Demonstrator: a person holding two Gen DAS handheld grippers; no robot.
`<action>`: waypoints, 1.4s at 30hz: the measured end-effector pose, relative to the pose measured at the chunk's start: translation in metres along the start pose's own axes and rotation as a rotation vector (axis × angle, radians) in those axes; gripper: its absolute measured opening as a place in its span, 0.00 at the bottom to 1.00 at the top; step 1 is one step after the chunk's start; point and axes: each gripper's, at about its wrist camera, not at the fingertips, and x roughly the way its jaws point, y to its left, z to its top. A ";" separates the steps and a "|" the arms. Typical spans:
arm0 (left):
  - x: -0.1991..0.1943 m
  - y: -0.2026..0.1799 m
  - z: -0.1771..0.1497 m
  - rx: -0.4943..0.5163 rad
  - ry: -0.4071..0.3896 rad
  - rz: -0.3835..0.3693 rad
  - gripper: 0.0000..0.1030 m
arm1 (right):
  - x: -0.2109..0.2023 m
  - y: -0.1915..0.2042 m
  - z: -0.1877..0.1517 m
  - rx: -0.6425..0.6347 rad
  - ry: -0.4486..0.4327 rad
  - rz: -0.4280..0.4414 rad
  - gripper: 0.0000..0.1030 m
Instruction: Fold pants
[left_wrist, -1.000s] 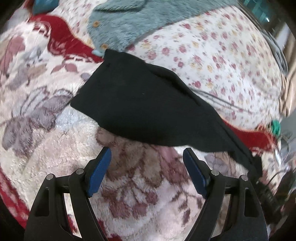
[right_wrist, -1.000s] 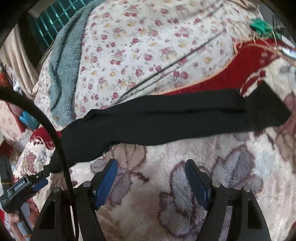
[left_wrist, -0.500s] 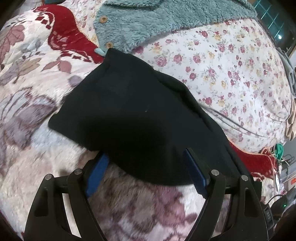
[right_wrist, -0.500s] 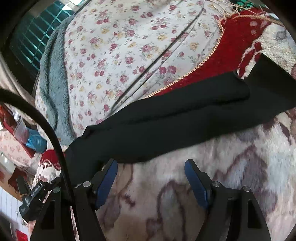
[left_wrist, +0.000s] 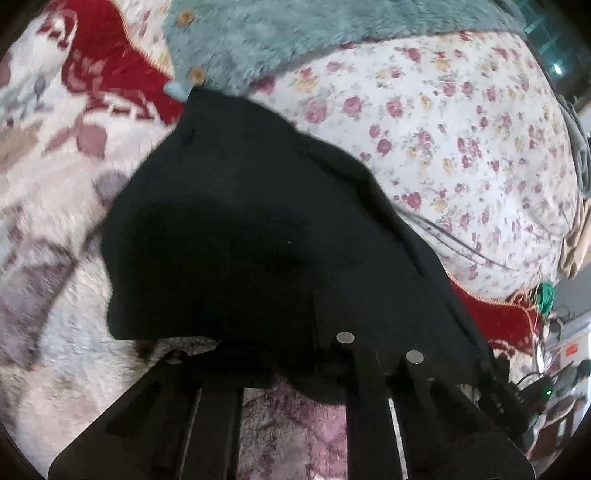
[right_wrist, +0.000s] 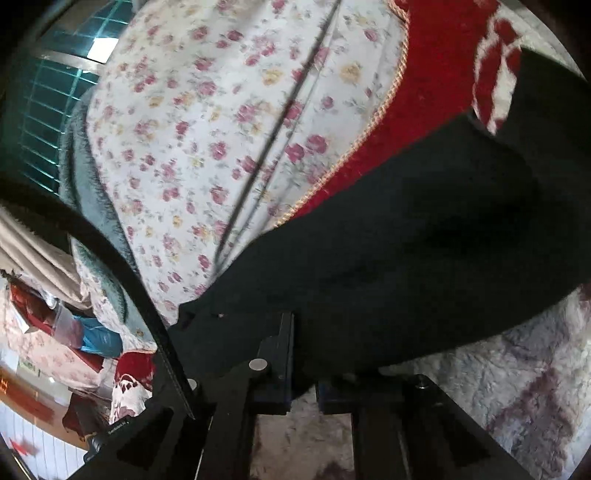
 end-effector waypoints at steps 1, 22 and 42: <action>-0.008 -0.003 0.001 0.021 -0.013 0.004 0.09 | -0.003 0.003 -0.001 -0.011 -0.005 0.001 0.07; -0.082 0.086 -0.029 0.083 -0.011 0.163 0.11 | -0.034 0.040 -0.101 -0.092 0.237 0.074 0.13; -0.083 0.078 -0.035 0.128 -0.044 0.210 0.15 | -0.135 -0.065 -0.015 0.119 -0.116 -0.128 0.04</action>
